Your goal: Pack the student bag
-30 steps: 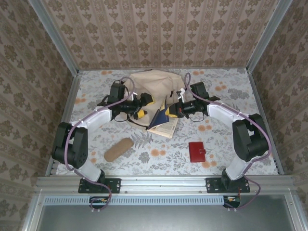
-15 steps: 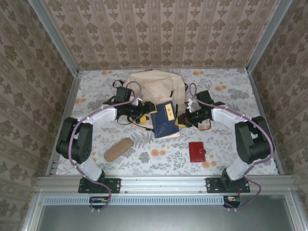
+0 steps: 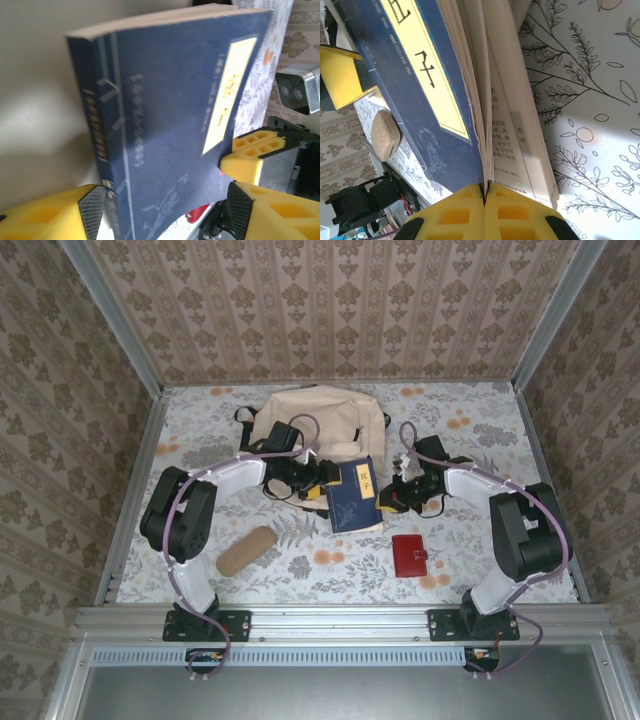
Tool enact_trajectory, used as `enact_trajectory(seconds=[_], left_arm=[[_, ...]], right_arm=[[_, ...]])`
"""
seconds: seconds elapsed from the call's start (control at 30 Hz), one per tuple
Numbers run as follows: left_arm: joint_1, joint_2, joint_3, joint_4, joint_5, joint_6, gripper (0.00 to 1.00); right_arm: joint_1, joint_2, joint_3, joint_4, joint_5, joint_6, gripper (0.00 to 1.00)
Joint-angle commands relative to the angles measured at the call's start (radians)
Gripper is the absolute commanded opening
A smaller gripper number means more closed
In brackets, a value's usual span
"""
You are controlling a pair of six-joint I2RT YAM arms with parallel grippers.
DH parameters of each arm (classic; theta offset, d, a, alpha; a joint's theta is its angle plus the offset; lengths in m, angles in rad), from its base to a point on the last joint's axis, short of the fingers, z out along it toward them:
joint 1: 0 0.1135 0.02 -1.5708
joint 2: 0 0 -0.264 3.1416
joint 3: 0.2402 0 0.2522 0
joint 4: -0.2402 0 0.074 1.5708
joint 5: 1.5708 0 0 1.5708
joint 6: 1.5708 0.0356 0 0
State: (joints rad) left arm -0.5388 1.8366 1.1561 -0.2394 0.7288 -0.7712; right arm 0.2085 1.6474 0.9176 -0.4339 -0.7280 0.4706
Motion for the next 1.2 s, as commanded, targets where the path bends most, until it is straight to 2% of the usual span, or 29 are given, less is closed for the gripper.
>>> enact_trajectory(seconds=[0.0,0.17,0.23,0.33,0.5,0.57,0.63,0.7,0.8,0.97,1.07,1.17], left_arm=[[-0.004,0.032,0.037,-0.034,-0.047,0.036,0.68],[-0.004,0.070,0.042,0.044,0.012,0.020,0.68],[-0.009,0.086,0.045,0.088,0.053,0.012,0.58],[-0.016,0.089,0.051,0.136,0.086,0.014,0.49],[-0.009,0.062,0.062,0.148,0.061,0.027,0.20],[-0.007,0.020,0.045,0.176,0.043,0.019,0.11],[-0.002,-0.035,0.029,0.193,0.012,0.008,0.09],[0.009,-0.105,0.012,0.211,-0.021,-0.024,0.07],[0.020,-0.209,-0.018,0.241,-0.079,-0.077,0.06],[0.033,-0.334,-0.035,0.284,-0.198,-0.200,0.05],[0.034,-0.381,-0.039,0.330,-0.225,-0.288,0.04],[0.034,-0.418,-0.048,0.378,-0.236,-0.372,0.05]], right_arm=[[-0.009,0.026,0.032,0.010,0.028,-0.005,0.00],[-0.011,0.045,0.032,0.024,0.021,-0.002,0.00],[-0.010,0.051,0.036,0.030,0.015,-0.001,0.00],[-0.011,0.055,0.043,0.034,0.010,0.001,0.00],[-0.019,0.019,0.041,0.029,0.012,0.008,0.02],[-0.032,-0.031,0.018,0.045,0.007,0.036,0.10],[-0.049,-0.105,-0.017,0.076,0.005,0.077,0.28],[-0.062,-0.201,-0.054,0.103,0.023,0.124,0.53],[-0.064,-0.331,-0.108,0.185,0.016,0.239,0.79],[-0.025,-0.439,-0.214,0.481,-0.011,0.551,0.98],[0.041,-0.455,-0.250,0.698,0.021,0.742,1.00],[0.104,-0.447,-0.244,0.837,0.069,0.854,1.00]])
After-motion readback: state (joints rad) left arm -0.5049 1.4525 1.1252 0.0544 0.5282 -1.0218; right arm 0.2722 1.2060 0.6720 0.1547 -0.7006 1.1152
